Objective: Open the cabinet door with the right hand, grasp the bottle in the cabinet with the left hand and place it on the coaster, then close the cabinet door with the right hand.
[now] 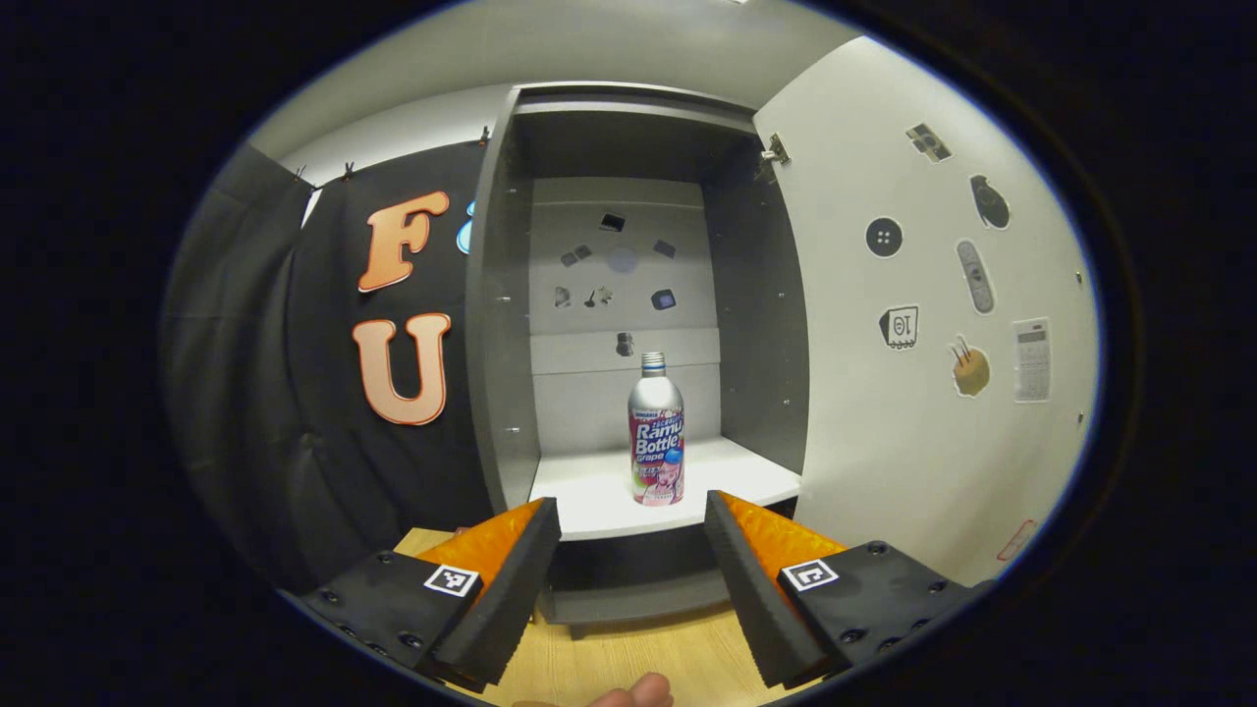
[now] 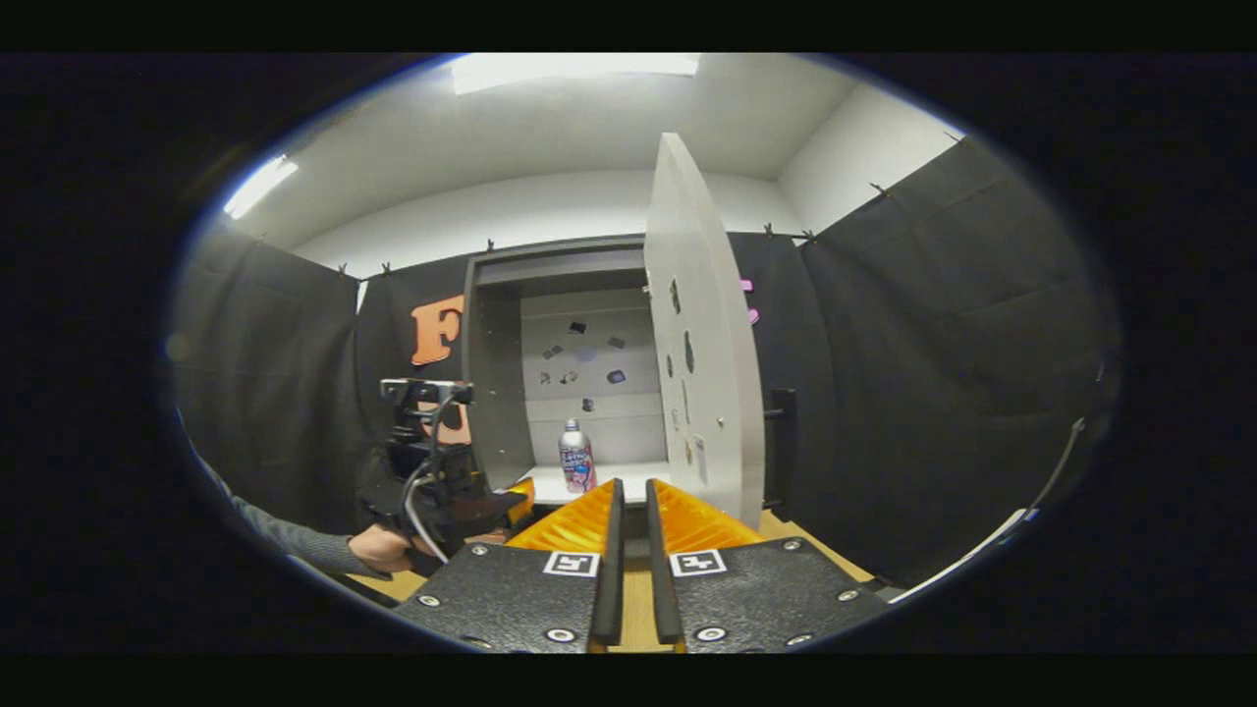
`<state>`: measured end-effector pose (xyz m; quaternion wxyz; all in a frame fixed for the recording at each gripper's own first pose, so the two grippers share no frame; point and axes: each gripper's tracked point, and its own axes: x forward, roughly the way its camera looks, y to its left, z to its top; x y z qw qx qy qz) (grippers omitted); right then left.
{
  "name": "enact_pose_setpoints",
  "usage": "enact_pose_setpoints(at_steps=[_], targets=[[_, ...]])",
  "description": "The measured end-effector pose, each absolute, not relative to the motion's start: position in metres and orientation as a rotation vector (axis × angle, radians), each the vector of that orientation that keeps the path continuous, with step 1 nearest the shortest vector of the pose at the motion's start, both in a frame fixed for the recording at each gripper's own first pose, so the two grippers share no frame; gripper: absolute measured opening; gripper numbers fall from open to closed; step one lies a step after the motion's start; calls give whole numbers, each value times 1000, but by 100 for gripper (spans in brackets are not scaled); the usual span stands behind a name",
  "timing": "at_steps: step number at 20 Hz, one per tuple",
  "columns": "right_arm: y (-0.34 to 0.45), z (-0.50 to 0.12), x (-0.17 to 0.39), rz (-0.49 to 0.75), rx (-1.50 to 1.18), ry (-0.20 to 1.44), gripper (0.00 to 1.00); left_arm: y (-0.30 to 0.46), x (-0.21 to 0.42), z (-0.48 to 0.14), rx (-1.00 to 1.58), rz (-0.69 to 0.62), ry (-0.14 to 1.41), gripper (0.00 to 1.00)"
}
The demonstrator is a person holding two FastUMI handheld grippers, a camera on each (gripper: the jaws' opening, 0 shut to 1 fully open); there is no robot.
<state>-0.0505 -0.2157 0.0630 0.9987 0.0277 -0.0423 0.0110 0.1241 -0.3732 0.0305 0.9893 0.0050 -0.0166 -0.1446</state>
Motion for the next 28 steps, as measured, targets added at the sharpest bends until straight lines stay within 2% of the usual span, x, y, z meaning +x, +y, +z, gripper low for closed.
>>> enact_pose_setpoints(at_steps=[1, 2, 3, 5, 11, 15, 16, 17, 18, 21, 22, 23, 25, 28], targets=[[-214, 60, -44, 18, 63, -75, 20, -380, 142, 32, 8, -294, -33, 96], [-211, 61, -36, 17, 78, -72, 17, -386, 159, 33, 8, -295, -37, 96], [-208, 61, -30, 17, 90, -72, 18, -391, 176, 34, 9, -298, -40, 96], [-204, 57, -14, 8, 105, -64, 29, -405, 207, 33, 6, -316, -35, 96], [-198, 50, 22, -31, 116, -29, 41, -433, 281, 23, 10, -340, -29, 96], [-197, 46, 40, -55, 122, -14, 41, -450, 310, 18, 2, -358, -19, 96], [-199, 44, 44, -66, 122, -7, 36, -452, 315, 17, 7, -361, -20, 96], [-199, 42, 46, -71, 125, 1, 36, -456, 320, 16, 12, -362, -22, 97], [-200, 41, 48, -76, 128, 5, 41, -457, 322, 15, 16, -361, -24, 96], [-201, 33, 50, -87, 130, 20, 41, -455, 322, 17, 21, -362, -35, 96], [-201, 31, 50, -85, 136, 25, 42, -452, 322, 19, 19, -354, -40, 91], [-199, 30, 49, -80, 140, 26, 41, -450, 317, 23, 17, -353, -51, 87], [-197, 30, 45, -69, 142, 28, 41, -437, 298, 31, 21, -349, -74, 84], [-189, 27, 34, -36, 140, 37, 41, -413, 258, 37, 15, -343, -100, 85]])
